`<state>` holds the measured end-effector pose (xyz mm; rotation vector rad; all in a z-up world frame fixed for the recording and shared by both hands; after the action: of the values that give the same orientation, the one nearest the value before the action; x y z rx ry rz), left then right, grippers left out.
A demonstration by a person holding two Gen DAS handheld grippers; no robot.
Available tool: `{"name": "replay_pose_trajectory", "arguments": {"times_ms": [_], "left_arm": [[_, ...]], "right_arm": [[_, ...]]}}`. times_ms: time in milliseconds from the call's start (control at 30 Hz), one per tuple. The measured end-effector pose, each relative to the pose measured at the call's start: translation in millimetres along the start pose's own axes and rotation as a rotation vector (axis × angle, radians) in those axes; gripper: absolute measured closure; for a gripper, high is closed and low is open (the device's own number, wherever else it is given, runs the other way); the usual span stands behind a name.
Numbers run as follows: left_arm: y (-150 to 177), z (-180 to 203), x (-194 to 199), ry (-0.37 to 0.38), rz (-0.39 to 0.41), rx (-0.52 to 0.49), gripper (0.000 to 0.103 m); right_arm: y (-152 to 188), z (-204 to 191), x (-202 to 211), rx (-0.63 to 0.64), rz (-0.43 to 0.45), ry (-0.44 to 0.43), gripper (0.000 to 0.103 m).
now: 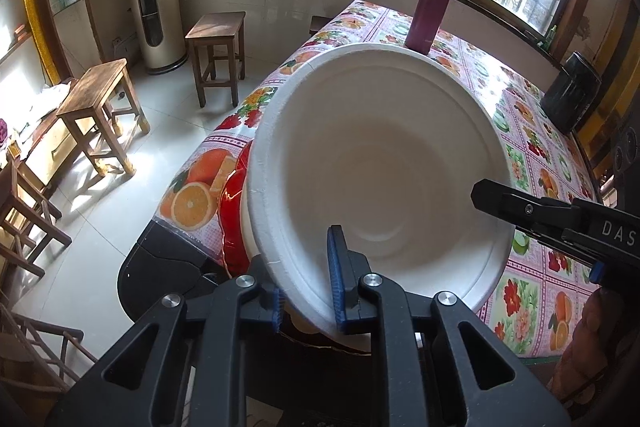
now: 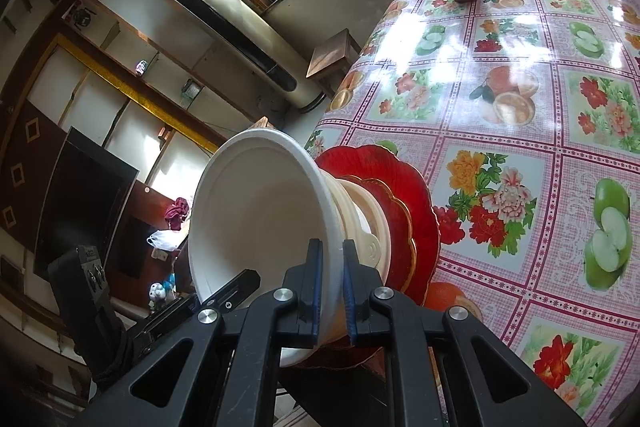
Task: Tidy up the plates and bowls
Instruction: 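Lower the white bowl into the beige bowl and open the left gripper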
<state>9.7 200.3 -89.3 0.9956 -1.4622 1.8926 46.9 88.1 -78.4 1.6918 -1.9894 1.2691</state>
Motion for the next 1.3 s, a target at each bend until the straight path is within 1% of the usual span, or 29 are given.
{"name": "replay_pose_trajectory", "arguments": {"times_ms": [200,367,533,600,833,1100,1300], "left_arm": [[4,6,2,0.030,-0.020,-0.021,0.086],[2,6,-3,0.032,-0.032,-0.020,0.086],[2,6,-3,0.020,-0.024,-0.023,0.086],[2,8,-3,0.008,-0.017,-0.035,0.086],[3,8,1,-0.035,0.006,-0.061,0.084],[-1,3,15,-0.154,0.091,-0.105,0.083],[-1,1,18,-0.193,0.122,-0.122,0.082]], "right_arm": [[1,-2,0,0.020,-0.007,0.026,0.092],[-1,1,-8,0.017,-0.012,0.046,0.092],[-5,2,-10,0.016,-0.007,0.051,0.092],[-6,3,-11,0.019,-0.004,0.059,0.092],[-6,8,-8,-0.005,-0.016,0.040,0.092],[-7,9,-5,-0.002,-0.004,0.059,0.091],[-6,9,-4,-0.006,-0.001,0.065,0.091]]}}
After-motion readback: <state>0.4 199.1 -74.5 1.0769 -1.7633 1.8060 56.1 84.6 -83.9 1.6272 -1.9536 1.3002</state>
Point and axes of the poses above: each gripper's, at about its wrist camera, not at the fingertips, and x roughly against the way its jaws point, z to its right, y to its underside, the point moved 5 cm from there along -x, roughly the way its jaws point, and after that the axes turned 1 degree about -z, right-handed, at the moved point
